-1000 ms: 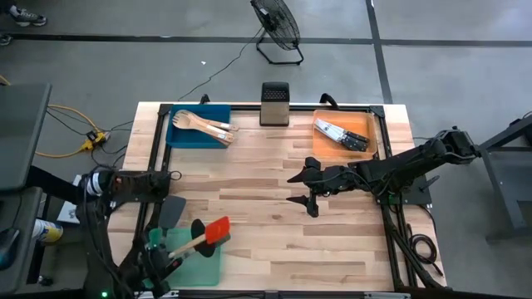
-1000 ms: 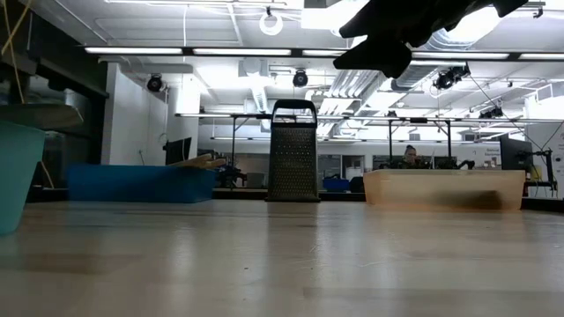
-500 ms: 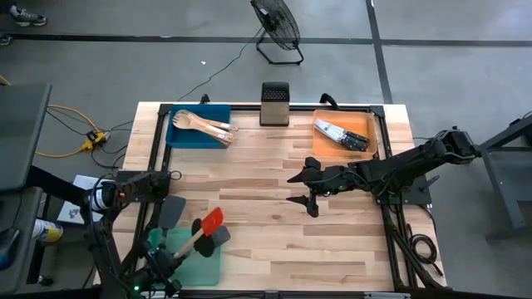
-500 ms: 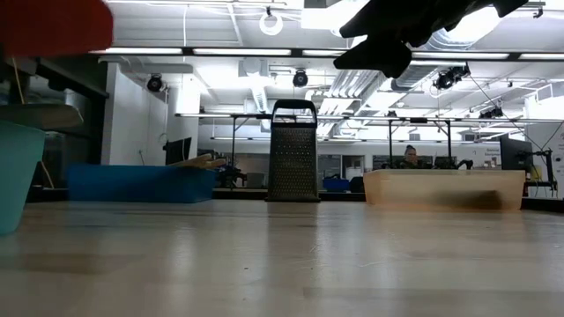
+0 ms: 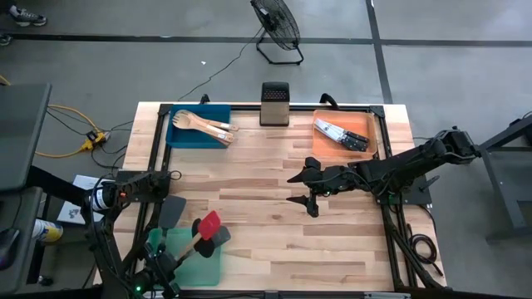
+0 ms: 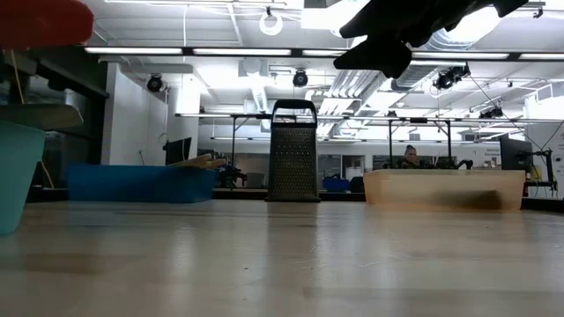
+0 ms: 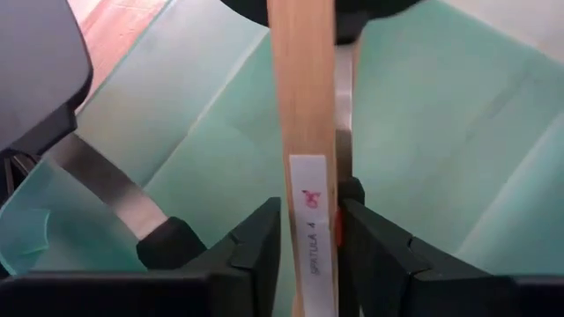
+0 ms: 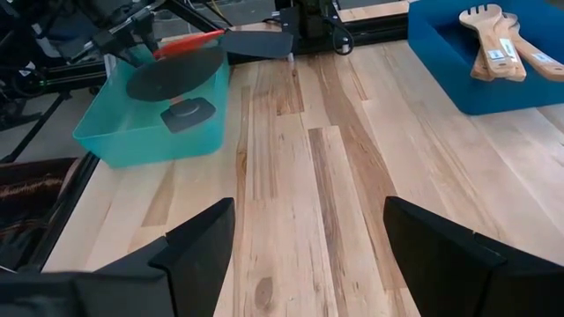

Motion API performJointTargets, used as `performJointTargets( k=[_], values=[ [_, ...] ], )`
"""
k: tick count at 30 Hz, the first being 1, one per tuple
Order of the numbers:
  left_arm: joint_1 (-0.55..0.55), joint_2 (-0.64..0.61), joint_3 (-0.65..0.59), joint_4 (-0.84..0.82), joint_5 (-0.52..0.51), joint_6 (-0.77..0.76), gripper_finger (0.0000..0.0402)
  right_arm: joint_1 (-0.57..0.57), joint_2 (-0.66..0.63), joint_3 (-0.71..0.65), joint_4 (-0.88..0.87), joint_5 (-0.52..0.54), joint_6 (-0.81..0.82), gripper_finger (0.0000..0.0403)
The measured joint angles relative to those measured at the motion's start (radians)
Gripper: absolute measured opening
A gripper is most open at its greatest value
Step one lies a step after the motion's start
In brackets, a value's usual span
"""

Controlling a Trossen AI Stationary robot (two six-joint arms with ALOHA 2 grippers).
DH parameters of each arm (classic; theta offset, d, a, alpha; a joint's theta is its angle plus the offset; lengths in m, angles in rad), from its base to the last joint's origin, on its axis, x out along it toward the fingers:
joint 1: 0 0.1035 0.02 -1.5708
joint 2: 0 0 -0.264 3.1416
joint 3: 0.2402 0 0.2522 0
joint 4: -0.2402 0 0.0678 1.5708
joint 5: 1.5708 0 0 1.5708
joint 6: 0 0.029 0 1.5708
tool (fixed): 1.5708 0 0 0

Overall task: Pick & Place Kitchen Items
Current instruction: Adjust the spatulas in the green bin

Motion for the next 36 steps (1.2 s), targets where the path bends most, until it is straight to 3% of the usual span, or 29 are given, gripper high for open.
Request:
performJointTargets(
  k=[8, 13, 19, 24, 31, 36],
  values=[
    [0.0, -0.007, 0.0, -0.002, 0.004, 0.021, 0.0185, 0.0, 0.0, 0.0, 0.0, 0.0, 0.0, 0.0283],
    [0.014, -0.077, 0.0, -0.04, -0.004, 0.016, 0.0216, 0.0, 0.0, 0.0, 0.0, 0.0, 0.0, 0.0283],
    [0.06, -0.119, 0.0, -0.217, 0.003, -0.039, 0.022, 0.0, 0.0, 0.0, 0.0, 0.0, 0.0, 0.0283],
    [0.154, -0.146, -0.039, -0.212, 0.053, -0.009, 0.0221, 0.0, 0.0, 0.0, 0.001, 0.0, 0.0, 0.0283],
    [0.312, -0.167, -0.04, -0.208, 0.01, 0.228, 0.0221, 0.0, 0.0, 0.0, 0.0, 0.002, 0.0, 0.0283],
    [0.372, -0.18, -0.04, -0.208, 0.01, 0.307, 0.0221, 0.0, 0.0, 0.0, -0.003, 0.002, 0.0, 0.0283]
  ],
)
